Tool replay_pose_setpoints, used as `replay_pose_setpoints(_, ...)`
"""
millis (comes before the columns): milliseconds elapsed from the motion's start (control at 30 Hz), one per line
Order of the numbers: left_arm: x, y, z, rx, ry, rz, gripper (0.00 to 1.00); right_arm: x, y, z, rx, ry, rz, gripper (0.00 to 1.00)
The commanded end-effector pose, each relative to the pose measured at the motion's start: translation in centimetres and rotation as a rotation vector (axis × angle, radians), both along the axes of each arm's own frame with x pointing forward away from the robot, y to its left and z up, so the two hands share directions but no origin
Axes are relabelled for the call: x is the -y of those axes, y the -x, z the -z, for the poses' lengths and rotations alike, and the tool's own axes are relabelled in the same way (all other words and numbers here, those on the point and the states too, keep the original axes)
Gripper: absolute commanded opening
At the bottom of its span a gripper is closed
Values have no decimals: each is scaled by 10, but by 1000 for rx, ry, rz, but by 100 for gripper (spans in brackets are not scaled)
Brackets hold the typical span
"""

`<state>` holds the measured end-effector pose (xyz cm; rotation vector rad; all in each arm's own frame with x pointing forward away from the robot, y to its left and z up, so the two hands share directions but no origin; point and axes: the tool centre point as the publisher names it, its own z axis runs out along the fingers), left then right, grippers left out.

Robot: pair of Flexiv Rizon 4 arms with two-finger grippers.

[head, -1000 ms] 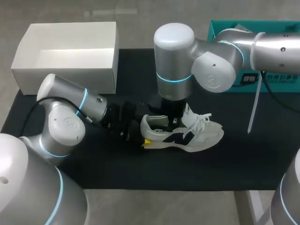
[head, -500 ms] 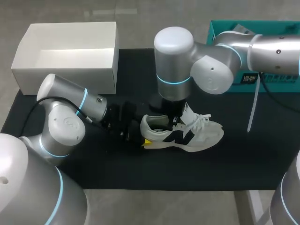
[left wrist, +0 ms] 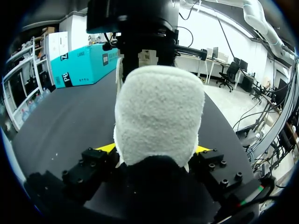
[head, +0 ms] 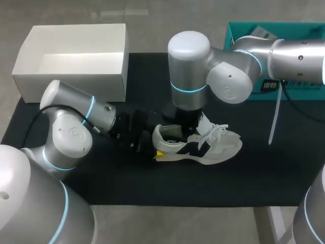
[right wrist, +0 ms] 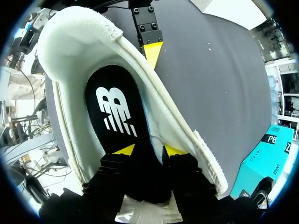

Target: Take the shoe out of the shoebox, open the shoe tongue, remove and reinsert the insole, then place the shoe into the shoebox

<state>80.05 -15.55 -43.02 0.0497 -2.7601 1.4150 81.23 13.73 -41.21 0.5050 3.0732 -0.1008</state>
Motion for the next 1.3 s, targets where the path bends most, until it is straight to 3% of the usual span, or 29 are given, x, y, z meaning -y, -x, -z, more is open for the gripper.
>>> replay_pose_setpoints(33, -1, 0, 1, 1, 0, 0, 0, 0, 0, 15, -28, -12, -10, 40)
replay_pose_setpoints(333, -1, 0, 1, 1, 0, 0, 0, -9, 18, 49, -169, -32, -61, 49)
replay_pose_setpoints(400, -1, 0, 1, 1, 0, 0, 0, -11, 23, 56, -204, -41, -67, 62)
replay_pose_setpoints(500, -1, 0, 1, 1, 0, 0, 0, -12, 31, 64, -244, -51, -65, 71)
replay_pose_setpoints(567, -1, 0, 1, 1, 0, 0, 0, -12, 35, 69, -260, -53, -52, 60)
replay_pose_setpoints(600, -1, 0, 1, 1, 0, 0, 0, -12, 38, 71, -262, -58, -46, 50)
replay_pose_setpoints(667, -1, 0, 1, 1, 0, 0, 0, -12, 42, 76, -274, -50, -30, 41)
replay_pose_setpoints(833, -1, 0, 1, 1, 0, 0, 0, -12, 50, 85, -297, -38, 8, 0)
replay_pose_setpoints(1067, -1, 0, 1, 1, 0, 0, 0, 2, 54, 82, -284, -34, 61, 0)
replay_pose_setpoints(1300, -1, 0, 1, 1, 0, 0, 0, 14, 50, 34, -154, -29, 113, 0)
